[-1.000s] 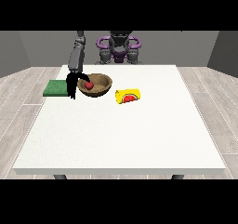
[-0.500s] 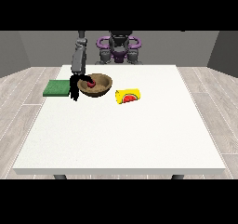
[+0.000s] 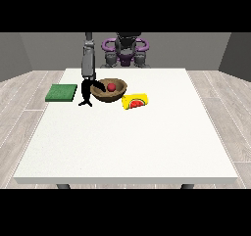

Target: Pick the cup and pour the ball into the bowl, then pick the bowl and place it on the pad

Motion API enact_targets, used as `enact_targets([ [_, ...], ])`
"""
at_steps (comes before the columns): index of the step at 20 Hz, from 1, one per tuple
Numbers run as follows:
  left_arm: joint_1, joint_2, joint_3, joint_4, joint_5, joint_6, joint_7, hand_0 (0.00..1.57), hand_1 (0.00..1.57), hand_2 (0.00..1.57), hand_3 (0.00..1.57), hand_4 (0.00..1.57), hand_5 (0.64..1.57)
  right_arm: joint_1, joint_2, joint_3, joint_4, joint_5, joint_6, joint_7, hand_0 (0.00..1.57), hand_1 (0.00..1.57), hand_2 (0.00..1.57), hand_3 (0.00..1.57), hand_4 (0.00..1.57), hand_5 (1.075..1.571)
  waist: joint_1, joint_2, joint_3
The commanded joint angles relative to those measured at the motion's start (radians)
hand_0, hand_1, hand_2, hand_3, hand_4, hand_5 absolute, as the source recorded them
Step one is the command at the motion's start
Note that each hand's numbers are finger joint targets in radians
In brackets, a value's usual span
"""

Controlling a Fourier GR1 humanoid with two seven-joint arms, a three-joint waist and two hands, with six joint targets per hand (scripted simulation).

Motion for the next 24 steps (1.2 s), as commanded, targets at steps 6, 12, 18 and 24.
enact_targets([
  [6, 0.031, 0.025, 0.025, 0.084, 0.010, -0.035, -0.010, 0.00, 0.00, 0.00, 0.00, 0.00, 1.547, 0.033, -0.076, 0.095, 0.040, 0.168, -0.156, 0.226, 1.57, 1.57, 1.57, 1.57, 1.17, 1.457, -0.005, -0.026, 0.0286],
  [12, 0.149, 0.045, 0.057, 0.249, -0.029, -0.069, -0.112, 0.00, 0.00, 0.00, 0.00, 0.00, 1.545, -0.045, -0.126, 0.217, -0.100, 0.260, -0.162, 0.565, 1.57, 1.57, 1.57, 1.57, 1.26, 1.456, -0.114, -0.165, 0.0268],
  [18, 0.174, 0.148, 0.114, 0.327, -0.015, -0.123, -0.157, 0.00, 0.00, 0.00, 0.00, 0.00, 1.541, -0.140, -0.221, 0.165, -0.133, 0.201, -0.049, 0.686, 1.57, 1.57, 1.57, 1.57, 1.26, 1.486, -0.166, -0.125, 0.0300],
  [24, 0.191, 0.125, 0.095, 0.291, -0.039, -0.071, -0.203, 0.00, 0.00, 0.00, 0.00, 0.00, 1.537, -0.110, -0.216, 0.179, -0.091, 0.226, -0.027, 0.604, 1.57, 1.57, 1.57, 1.57, 1.30, 1.520, -0.174, -0.103, 0.0312],
])
